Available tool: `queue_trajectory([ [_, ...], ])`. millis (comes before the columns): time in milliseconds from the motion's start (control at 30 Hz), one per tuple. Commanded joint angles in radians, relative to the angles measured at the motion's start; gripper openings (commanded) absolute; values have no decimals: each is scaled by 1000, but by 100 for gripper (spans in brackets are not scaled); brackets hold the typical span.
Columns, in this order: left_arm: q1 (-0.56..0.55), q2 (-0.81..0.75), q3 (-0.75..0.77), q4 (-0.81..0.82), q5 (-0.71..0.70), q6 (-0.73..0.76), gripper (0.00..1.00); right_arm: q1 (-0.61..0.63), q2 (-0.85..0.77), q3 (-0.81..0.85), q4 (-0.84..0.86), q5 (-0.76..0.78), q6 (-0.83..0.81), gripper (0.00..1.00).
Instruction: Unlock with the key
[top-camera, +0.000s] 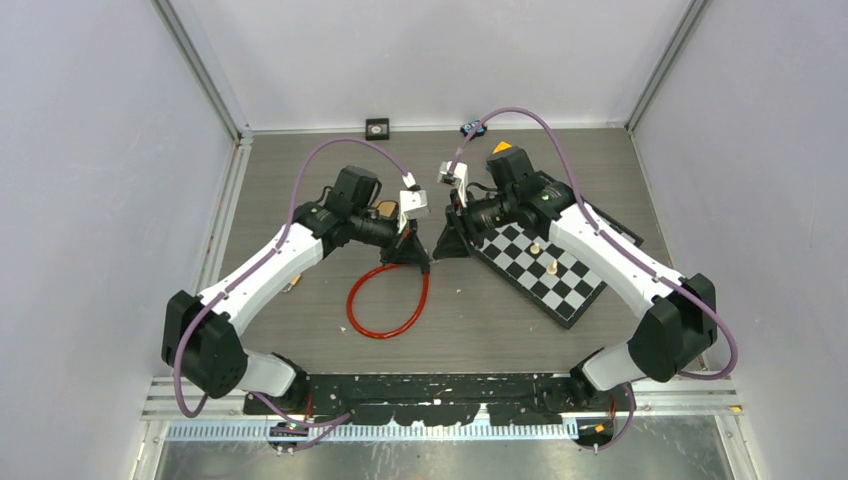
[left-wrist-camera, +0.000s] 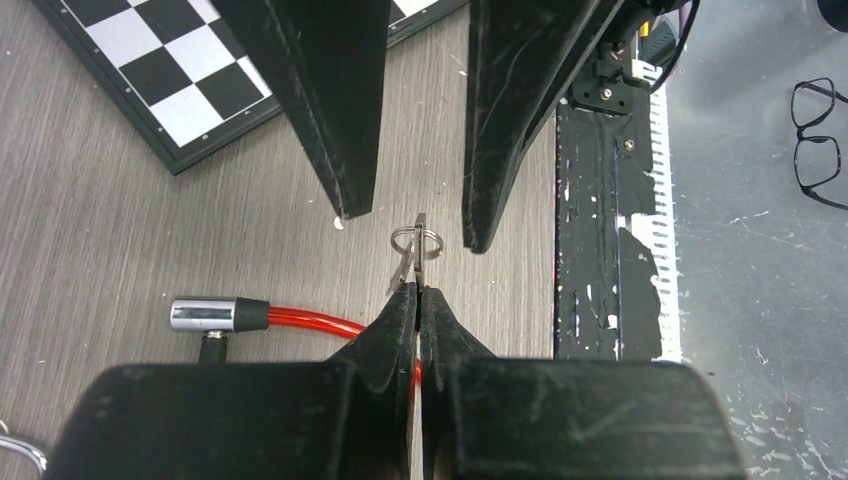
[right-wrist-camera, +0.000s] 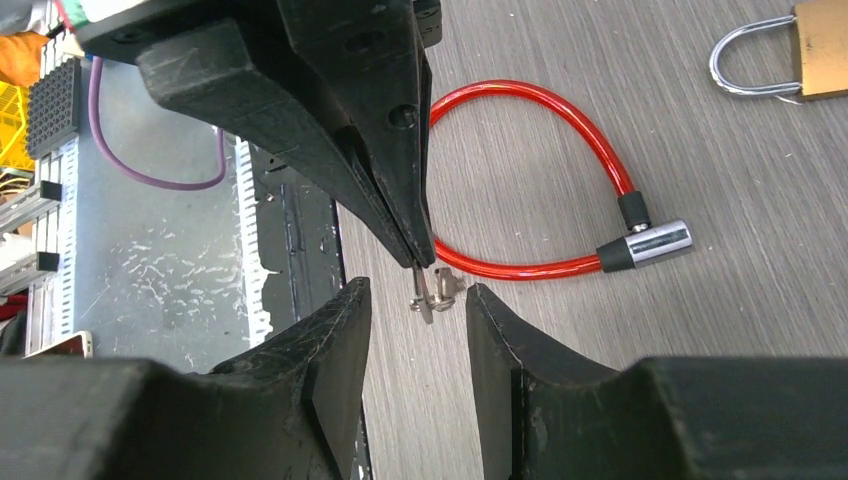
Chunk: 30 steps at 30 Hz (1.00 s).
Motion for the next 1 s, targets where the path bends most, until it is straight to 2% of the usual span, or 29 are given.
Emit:
queue_trajectory([
  [0,-5,-29,10,2,52,18,0,19,13,21,46,-26,9,46],
  [167,-5,-30,6,4,58,18,0,26,26,21,47,-23,7,44],
  [433,-5,-34,3,9,57,16,0,31,27,7,47,-26,4,32],
  [767,-5,-32,2,13,57,14,0,39,15,-10,29,-27,-21,29],
  [967,-5,-31,0,17,58,11,0,44,18,-10,20,-27,-31,22],
])
